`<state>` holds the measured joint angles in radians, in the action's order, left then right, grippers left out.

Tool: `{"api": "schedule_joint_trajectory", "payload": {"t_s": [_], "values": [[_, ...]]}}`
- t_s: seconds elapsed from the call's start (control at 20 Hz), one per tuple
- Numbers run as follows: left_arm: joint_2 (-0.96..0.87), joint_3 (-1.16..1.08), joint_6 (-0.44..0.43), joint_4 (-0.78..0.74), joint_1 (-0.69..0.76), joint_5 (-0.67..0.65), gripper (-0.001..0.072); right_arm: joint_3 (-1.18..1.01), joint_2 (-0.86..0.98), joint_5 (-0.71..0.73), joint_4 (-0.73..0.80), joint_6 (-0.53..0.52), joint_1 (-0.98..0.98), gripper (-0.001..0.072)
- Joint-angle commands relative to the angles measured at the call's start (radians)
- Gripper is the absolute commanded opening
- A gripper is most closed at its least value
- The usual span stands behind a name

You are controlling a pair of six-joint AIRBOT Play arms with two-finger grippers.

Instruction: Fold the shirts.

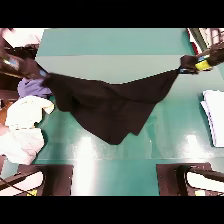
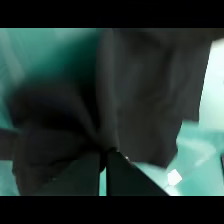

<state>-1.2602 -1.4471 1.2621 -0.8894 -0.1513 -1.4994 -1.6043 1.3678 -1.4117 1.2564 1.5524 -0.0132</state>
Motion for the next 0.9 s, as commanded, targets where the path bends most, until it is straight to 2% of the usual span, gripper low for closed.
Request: {"api": "schedule_joint_trajectory", "payload": {"t_s": [0.0, 0.05, 0.2, 0.3, 0.45, 0.65, 0.85], "values": [[-0.065, 0.126, -0.043, 0.002, 0.000, 0.000, 0.0027, 0.056, 0.087, 0.163, -0.008, -0.002, 0.015, 0.0260], [-0.065, 0.130, -0.062, 0.002, 0.000, -0.001, 0.0027, 0.056, 0.096, 0.165, -0.008, -0.002, 0.005, 0.0428], [-0.065, 0.130, -0.082, 0.002, 0.000, -0.002, 0.0027, 0.087, 0.069, 0.087, -0.004, -0.018, -0.047, 0.0428], [-0.065, 0.130, -0.092, 0.002, 0.000, -0.004, 0.0027, 0.217, -0.008, 0.065, -0.032, -0.016, -0.089, 0.0428], [-0.065, 0.130, -0.092, 0.004, 0.000, 0.017, 0.0027, 0.484, -0.122, 0.058, -0.198, -0.035, -0.079, 0.0442], [-0.065, 0.130, -0.091, 0.006, 0.000, 0.016, 0.0027, 0.783, -0.200, 0.170, -0.267, -0.041, 0.070, 0.0452], [-0.065, 0.130, -0.091, 0.006, 0.000, 0.003, 0.0028, 0.905, -0.205, 0.289, -0.323, -0.007, 0.217, 0.0449]]}}
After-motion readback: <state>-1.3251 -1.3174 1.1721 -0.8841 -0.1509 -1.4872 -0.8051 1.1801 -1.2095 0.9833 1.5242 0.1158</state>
